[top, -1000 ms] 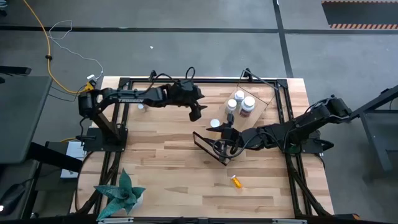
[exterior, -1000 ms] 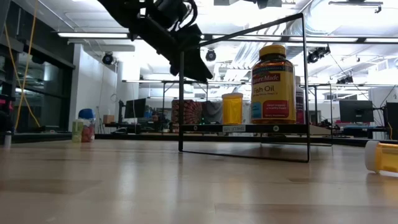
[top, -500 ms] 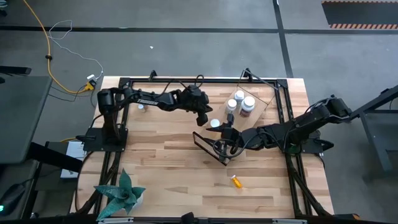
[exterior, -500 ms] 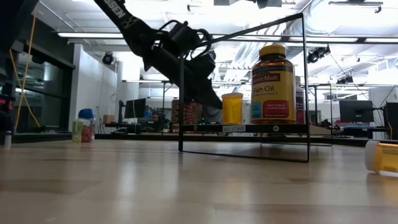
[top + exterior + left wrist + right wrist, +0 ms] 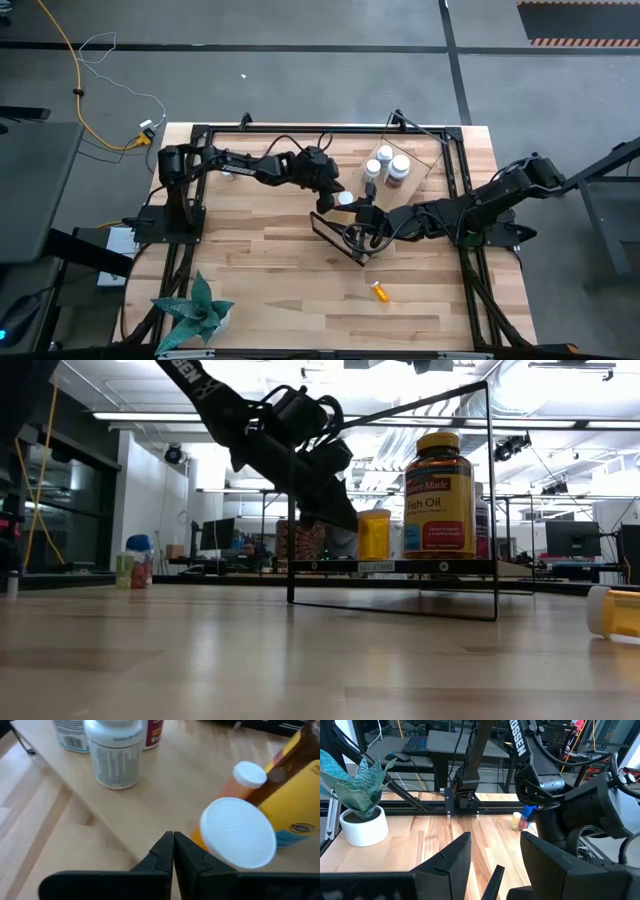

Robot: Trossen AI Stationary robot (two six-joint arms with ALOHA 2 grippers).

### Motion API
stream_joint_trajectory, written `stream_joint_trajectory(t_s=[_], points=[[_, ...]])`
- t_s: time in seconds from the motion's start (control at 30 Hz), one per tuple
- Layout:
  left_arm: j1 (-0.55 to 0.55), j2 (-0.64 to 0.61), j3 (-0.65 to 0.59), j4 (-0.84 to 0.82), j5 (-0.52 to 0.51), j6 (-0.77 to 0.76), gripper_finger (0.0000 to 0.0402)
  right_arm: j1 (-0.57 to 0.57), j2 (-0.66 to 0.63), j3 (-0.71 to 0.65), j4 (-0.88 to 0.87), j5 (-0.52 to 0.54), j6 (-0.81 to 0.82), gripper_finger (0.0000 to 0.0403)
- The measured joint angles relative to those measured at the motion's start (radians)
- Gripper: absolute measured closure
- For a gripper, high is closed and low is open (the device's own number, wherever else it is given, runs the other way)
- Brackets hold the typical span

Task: Pick and place medicine bottles onto shelf by color
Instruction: Put the orange pill bottle on the shelf, then put the blue medicine bottle on the shelf

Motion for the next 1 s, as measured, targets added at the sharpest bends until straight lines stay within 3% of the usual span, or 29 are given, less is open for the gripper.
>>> stream_joint_trajectory(t_s=[0.73, 1.0], points=[[-0.076, -0.013, 0.000, -0.041, -0.003, -0.020, 0.0401, 0.000, 0.000, 0.000, 0.000, 0.000, -0.001, 0.0237], [-0.020, -0.192, 0.000, -0.224, -0.123, 0.035, 0.0401, 0.000, 0.000, 0.000, -0.006, 0.000, -0.001, 0.0237]])
